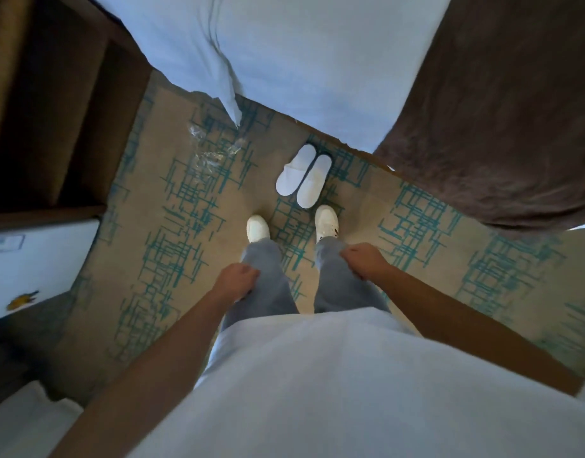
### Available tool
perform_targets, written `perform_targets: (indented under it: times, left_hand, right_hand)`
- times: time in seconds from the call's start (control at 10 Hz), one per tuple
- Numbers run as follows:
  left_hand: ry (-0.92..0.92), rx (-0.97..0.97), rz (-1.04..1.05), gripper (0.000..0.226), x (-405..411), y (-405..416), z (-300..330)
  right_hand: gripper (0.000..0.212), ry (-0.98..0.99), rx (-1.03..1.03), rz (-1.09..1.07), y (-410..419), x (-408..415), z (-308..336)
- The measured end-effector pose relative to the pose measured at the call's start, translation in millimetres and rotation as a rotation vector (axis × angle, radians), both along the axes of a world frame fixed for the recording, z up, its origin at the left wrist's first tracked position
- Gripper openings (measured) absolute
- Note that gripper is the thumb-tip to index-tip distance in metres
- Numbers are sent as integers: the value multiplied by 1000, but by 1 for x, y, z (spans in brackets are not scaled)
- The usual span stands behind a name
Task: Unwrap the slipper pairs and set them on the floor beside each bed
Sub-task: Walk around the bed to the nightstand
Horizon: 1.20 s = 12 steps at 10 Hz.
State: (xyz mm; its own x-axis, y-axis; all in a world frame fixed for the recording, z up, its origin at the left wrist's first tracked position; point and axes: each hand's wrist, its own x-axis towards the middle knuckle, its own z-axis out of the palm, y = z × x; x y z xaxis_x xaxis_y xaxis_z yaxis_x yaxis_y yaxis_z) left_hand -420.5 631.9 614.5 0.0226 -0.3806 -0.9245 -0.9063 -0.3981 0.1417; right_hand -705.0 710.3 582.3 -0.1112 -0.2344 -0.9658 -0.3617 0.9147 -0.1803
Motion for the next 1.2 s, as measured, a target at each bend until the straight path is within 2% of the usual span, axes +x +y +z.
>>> perform_targets:
  times: [0.1,0.2,0.4,0.5,0.6,0.7,0.8,0.9,1.0,1.1,1.2]
  left_hand:
    - [-18,11,5,36,10,-11,10]
    - [7,-24,-135,34,16,-31,20]
    - [12,-134,-553,38,37,-83,41]
    - [-14,-109,-722,44,48,-94,47]
    - [-53,-43,-796,37,44,-108,54]
    - [-20,-18,-846,27,17,-114,61]
    - [31,-54,-974,32,-21,-111,63]
    - [32,-79,-1073,39,-67,-100,66]
    - [32,-153,-1183,41,-112,-82,68]
    - [11,-186,-1252,43,-142,-61,72]
    - [4,-194,-1274,40,-149,-44,74]
  right_hand:
    - [47,18,34,-6,1,21,20]
    - [42,4,8,-76,5,35,35]
    - [43,60,-63,-356,3,72,58]
    - [37,144,-141,-465,20,95,77]
    - [33,258,-144,-633,59,132,95]
    - [35,322,-88,-831,94,156,105]
    - [25,301,-13,-1115,111,153,108]
    - [26,185,52,-1220,135,155,103]
    - [29,125,63,-1115,154,150,105]
    - [43,110,109,-995,163,132,112]
    - [31,96,68,-1104,180,95,114]
